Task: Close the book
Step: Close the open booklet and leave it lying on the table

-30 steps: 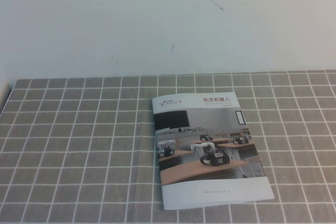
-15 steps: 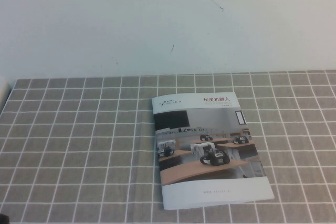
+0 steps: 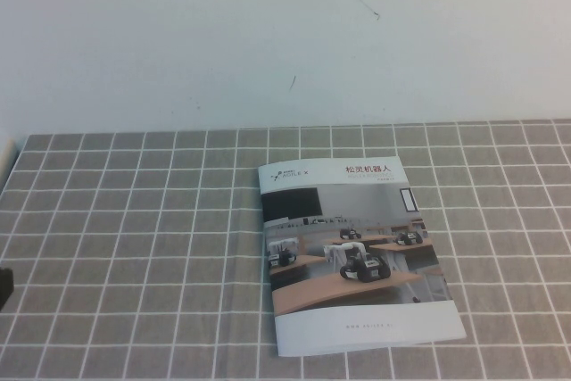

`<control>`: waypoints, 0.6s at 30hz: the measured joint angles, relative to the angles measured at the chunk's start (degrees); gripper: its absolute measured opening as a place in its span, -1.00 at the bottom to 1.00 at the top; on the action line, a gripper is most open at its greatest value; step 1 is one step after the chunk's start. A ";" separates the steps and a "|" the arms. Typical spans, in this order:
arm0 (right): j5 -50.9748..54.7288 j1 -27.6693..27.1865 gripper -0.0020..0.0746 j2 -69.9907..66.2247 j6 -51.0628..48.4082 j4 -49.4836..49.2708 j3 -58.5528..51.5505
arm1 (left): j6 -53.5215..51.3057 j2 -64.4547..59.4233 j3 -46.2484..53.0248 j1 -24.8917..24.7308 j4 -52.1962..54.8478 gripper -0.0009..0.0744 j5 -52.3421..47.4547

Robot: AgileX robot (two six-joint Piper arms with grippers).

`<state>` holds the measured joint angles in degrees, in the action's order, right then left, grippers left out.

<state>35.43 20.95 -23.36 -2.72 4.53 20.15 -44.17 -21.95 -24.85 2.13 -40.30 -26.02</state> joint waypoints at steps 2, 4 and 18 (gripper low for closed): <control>0.00 0.00 -0.95 0.00 0.00 0.00 0.00 | 0.00 0.40 0.16 0.00 0.00 -0.98 -0.89; 0.00 0.00 -0.95 0.00 0.00 0.00 0.00 | 0.00 1.85 1.17 0.00 0.17 -0.98 -0.99; 0.00 0.00 -0.95 0.00 0.00 -0.04 0.00 | 1.66 17.59 21.50 -2.01 12.41 -0.98 5.74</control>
<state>35.43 20.95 -23.36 -2.72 4.50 20.15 -42.51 -4.36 -3.35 0.12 -27.88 -20.28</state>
